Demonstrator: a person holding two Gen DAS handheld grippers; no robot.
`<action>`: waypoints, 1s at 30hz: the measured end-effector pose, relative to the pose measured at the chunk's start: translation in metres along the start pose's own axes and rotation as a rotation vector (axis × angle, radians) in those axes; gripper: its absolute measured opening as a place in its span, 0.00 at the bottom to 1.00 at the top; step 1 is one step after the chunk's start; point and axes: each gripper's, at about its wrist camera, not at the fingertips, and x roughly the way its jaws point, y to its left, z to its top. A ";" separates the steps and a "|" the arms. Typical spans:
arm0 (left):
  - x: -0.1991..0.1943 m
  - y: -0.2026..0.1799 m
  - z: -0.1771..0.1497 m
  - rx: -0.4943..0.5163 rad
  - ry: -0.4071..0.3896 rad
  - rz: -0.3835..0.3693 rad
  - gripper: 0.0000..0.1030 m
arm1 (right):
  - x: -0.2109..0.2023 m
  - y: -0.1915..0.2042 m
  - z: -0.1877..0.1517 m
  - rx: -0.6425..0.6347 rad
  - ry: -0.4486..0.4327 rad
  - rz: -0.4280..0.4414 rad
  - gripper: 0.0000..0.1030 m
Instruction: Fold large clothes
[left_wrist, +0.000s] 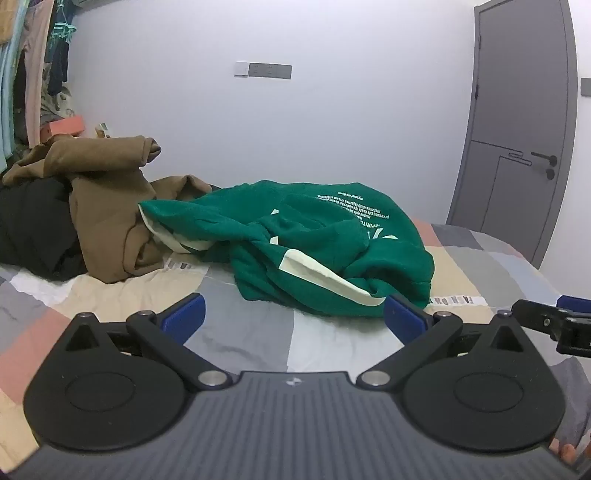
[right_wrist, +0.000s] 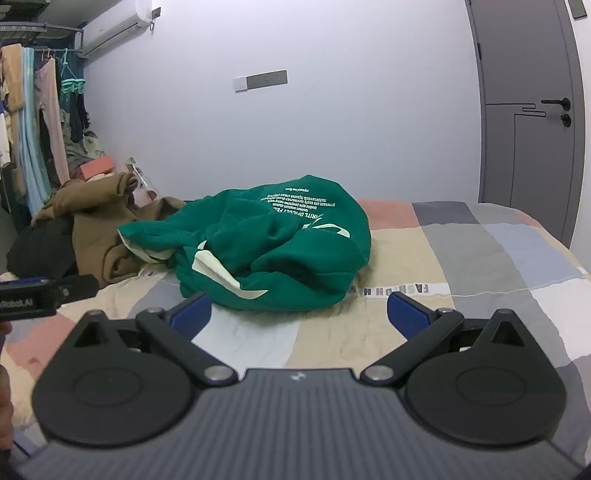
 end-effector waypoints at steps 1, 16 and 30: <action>0.000 0.000 0.000 0.004 -0.001 -0.001 1.00 | 0.000 0.000 0.000 -0.003 0.001 -0.002 1.00; -0.011 -0.007 0.001 0.006 -0.015 0.013 1.00 | -0.003 -0.002 -0.002 0.001 -0.012 -0.011 1.00; -0.013 -0.013 0.000 0.015 -0.011 0.015 1.00 | -0.005 -0.002 -0.003 -0.003 -0.013 -0.008 1.00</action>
